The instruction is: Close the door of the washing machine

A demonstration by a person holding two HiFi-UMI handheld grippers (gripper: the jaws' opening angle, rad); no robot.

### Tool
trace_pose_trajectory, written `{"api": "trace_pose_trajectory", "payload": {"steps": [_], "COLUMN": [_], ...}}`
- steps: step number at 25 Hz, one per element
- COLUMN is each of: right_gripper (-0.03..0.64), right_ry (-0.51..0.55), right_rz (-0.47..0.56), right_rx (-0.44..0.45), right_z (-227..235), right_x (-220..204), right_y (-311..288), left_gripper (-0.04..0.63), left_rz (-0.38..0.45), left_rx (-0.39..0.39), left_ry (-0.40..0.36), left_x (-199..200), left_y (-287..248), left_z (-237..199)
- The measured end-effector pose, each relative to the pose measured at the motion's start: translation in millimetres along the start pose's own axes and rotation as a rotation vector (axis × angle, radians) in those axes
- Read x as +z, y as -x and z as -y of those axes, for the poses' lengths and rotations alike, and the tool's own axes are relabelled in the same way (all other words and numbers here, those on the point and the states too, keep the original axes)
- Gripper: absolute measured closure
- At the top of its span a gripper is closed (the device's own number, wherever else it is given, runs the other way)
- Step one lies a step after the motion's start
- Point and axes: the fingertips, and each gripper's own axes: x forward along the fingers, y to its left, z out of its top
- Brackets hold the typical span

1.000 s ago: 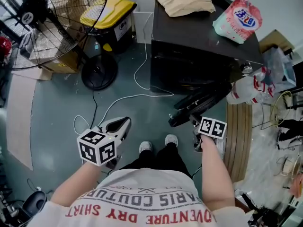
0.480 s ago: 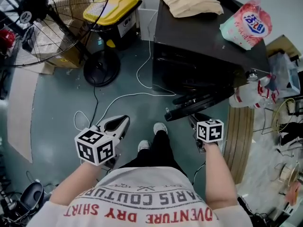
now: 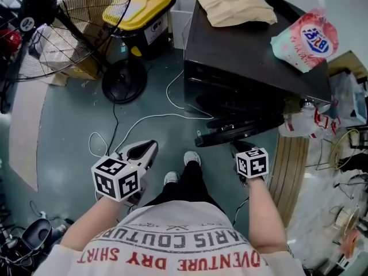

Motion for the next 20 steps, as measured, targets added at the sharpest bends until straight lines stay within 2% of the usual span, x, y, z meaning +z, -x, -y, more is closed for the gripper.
{"api": "trace_pose_trajectory", "payload": {"steps": [9, 16, 20], "right_gripper": [0.583, 0.584, 0.589], "right_ry": [-0.197, -0.193, -0.259], "right_rz": [0.101, 0.157, 0.196], "right_rx": [0.065, 0.036, 0.043], "right_z": [8.4, 19.4, 27.6], "right_x": [40.2, 77.4, 94.9], "right_y": [-16.8, -33.1, -41.2], "left_gripper": [0.561, 0.561, 0.561], "left_rz": [0.022, 0.029, 0.029], "left_rx": [0.04, 0.051, 0.063], "left_ry": [0.053, 0.057, 0.069], "left_x": [13.5, 22.1, 26.2], "left_y": [-9.4, -15.0, -18.4], "left_z": [-9.3, -14.4, -20.3]}}
